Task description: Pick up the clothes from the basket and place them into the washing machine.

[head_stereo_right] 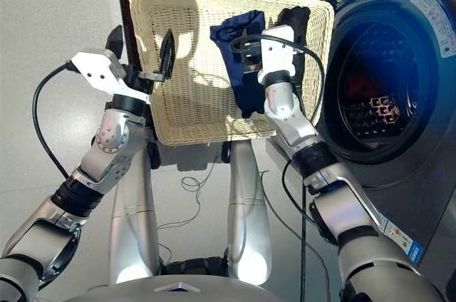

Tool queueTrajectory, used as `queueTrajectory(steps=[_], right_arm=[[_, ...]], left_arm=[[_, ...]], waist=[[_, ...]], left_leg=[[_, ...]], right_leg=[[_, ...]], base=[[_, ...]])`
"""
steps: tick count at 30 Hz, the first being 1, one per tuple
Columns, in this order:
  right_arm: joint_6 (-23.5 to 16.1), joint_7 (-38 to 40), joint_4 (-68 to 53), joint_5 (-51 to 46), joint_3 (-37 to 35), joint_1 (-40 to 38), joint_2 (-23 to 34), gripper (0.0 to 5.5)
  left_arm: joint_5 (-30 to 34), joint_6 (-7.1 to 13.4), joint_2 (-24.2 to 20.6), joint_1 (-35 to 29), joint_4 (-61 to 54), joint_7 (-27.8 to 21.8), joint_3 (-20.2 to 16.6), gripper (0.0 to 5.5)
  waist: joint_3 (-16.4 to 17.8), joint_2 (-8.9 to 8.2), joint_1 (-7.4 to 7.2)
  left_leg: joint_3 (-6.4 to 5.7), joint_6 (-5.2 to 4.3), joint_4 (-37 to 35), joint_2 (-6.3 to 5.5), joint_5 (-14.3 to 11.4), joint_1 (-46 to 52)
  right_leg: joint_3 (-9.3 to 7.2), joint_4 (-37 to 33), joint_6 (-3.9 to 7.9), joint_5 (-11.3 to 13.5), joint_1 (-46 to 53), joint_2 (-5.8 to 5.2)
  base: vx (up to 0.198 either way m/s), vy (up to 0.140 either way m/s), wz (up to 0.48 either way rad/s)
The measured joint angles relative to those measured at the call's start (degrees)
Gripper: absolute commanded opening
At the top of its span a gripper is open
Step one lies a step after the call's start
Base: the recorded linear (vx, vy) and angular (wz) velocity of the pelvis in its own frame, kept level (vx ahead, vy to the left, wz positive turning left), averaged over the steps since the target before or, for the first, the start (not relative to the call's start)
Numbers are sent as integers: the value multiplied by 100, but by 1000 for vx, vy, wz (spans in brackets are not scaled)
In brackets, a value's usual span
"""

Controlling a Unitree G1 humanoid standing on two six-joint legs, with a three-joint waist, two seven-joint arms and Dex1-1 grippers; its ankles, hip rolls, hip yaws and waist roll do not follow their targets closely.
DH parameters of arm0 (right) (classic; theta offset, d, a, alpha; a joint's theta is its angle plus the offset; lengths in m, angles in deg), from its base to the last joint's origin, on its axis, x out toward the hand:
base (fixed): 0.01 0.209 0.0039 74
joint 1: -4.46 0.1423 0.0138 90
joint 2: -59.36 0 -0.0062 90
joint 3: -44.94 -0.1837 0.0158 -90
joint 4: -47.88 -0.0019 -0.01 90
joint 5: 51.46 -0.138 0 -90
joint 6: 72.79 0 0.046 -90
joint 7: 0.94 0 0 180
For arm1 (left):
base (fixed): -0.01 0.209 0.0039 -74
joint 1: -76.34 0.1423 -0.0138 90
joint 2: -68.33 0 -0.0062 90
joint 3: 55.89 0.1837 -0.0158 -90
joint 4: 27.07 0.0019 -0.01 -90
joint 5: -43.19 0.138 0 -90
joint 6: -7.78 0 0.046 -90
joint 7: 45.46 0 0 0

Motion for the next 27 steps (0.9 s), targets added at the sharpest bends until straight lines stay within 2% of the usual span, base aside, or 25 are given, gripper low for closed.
queueTrajectory(steps=[2,6,8,17,20,27], right_arm=[[4,-110,760,-227,22,336,-231,550],[130,-387,2258,-853,-7,847,-376,550],[148,-502,2708,-1087,-21,1022,-381,550],[124,-754,2951,-1325,-105,1288,-198,550],[82,-842,2936,-1329,-139,1310,-122,550],[-3,-1018,2932,-1378,-261,1402,-31,550]], left_arm=[[-113,46,38,-25,-52,-4,-1,550],[-332,91,311,-231,-157,-69,41,550],[-361,107,411,-326,-197,-74,69,550],[-413,99,475,-708,-200,-31,281,550],[-414,99,462,-696,-211,-6,252,550],[-422,99,476,-685,-549,1,234,550]], waist=[[0,1,14],[8,91,180],[10,133,186],[7,256,155],[3,383,153],[-25,549,147]], left_leg=[[-22,5,71,-35,-16,-23],[-108,-17,284,-77,-95,-201],[-149,-19,401,-126,-106,-352],[-167,21,751,-151,-176,-754],[-190,19,799,-145,-177,-831],[-198,17,849,-135,-177,-990]], right_leg=[[-4,88,0,-38,-15,-17],[-23,327,-3,-147,-177,-59],[-41,480,-3,-200,-321,-106],[0,833,43,-271,-721,-129],[6,914,36,-279,-804,-132],[21,1001,22,-273,-981,-123]], base=[[0,0,0],[0,0,0],[-5,-7,93],[0,0,0],[0,0,0],[0,0,0]])
